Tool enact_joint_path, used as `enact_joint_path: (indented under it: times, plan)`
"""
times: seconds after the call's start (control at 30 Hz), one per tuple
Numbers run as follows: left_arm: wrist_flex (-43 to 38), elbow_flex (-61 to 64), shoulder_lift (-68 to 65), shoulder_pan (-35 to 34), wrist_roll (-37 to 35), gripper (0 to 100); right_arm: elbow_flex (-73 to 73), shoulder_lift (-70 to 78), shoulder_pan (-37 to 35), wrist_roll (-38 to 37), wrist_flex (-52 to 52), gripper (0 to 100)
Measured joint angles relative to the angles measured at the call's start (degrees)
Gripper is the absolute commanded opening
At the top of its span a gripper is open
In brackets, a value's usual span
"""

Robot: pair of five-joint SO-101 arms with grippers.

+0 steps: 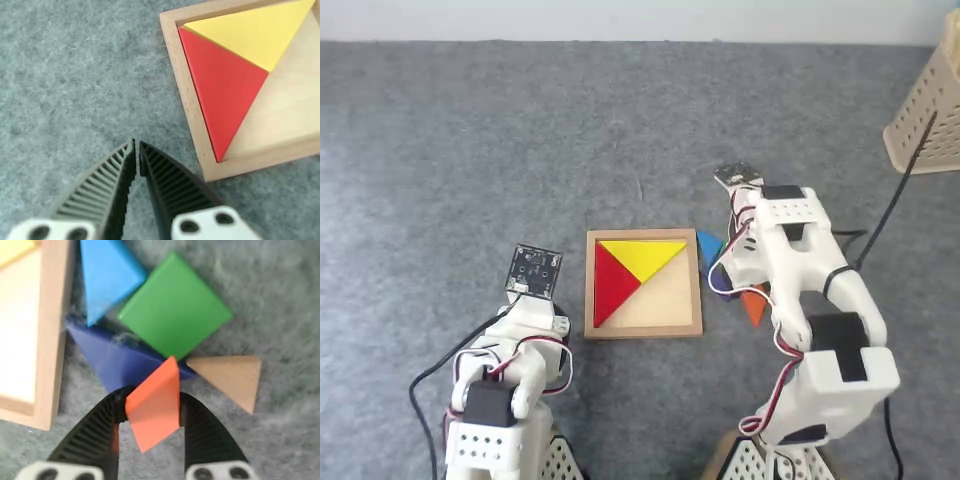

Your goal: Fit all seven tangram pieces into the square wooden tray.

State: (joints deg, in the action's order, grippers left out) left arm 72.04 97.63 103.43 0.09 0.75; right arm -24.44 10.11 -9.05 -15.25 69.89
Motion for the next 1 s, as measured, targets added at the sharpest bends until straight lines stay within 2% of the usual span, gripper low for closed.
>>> enact_joint_path:
  times: [0.07, 0.4, 0.53, 0.73, 0.83, 1.0]
  plan:
    - [0.0, 0.0, 0.0, 0.0, 0.0, 1, 0.0, -0.09, -0.26, 0.0, -0.09, 14.0]
    - [0.0, 0.0, 0.0, 0.0, 0.0, 1, -3.16, -3.25, -0.18, 0.0, -0.18, 14.0]
    - [0.0, 0.0, 0.0, 0.0, 0.0, 1, -8.7, -11.96, -0.35, 0.0, -0.26, 14.0]
    - [0.0, 0.0, 0.0, -0.09, 0.0, 1, -18.55, -25.05, -0.26, -1.14, -5.63, 14.3]
    - [0.0, 0.0, 0.0, 0.0, 0.0, 1, -20.13, -25.49, -1.23, -1.41, -6.95, 14.6]
    - [0.0, 0.0, 0.0, -0.09, 0.0, 1, -19.6, -21.27, -1.58, -1.41, -6.77, 20.5]
